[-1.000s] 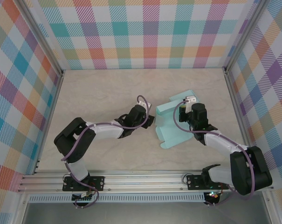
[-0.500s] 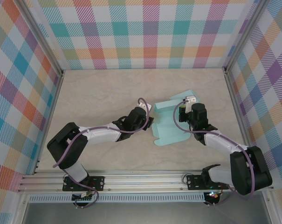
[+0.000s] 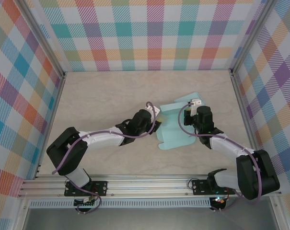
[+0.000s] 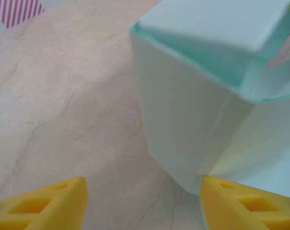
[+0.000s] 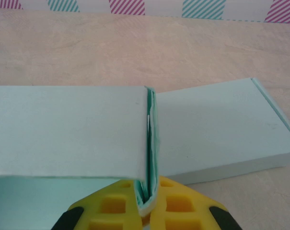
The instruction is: Fold the paper box
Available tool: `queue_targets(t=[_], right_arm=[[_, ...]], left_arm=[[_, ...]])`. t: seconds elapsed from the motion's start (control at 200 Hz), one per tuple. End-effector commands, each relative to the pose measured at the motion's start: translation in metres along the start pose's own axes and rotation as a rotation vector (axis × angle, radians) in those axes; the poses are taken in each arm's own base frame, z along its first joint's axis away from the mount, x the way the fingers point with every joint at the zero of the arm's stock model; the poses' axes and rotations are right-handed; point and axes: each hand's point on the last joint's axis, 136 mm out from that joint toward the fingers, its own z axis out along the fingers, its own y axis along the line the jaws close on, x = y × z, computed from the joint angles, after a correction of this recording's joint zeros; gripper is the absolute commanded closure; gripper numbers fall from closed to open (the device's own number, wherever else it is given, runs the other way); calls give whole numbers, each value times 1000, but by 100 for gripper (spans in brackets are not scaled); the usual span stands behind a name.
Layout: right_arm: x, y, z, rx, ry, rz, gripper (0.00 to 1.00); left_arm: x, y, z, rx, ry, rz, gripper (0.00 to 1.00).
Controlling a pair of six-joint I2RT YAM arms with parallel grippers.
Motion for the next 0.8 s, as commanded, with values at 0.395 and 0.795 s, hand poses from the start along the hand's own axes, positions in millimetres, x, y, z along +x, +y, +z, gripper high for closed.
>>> queue_targets(t=[0.395,0.795], right_arm=[[-20,14,0,-68,-48,-2,100],[-19,49,-2,-172,-22,-25,100]], left_arm=[[-52,17,16,-291,-169,-4,56],[-77,28,25,-408,-260,-4,78]])
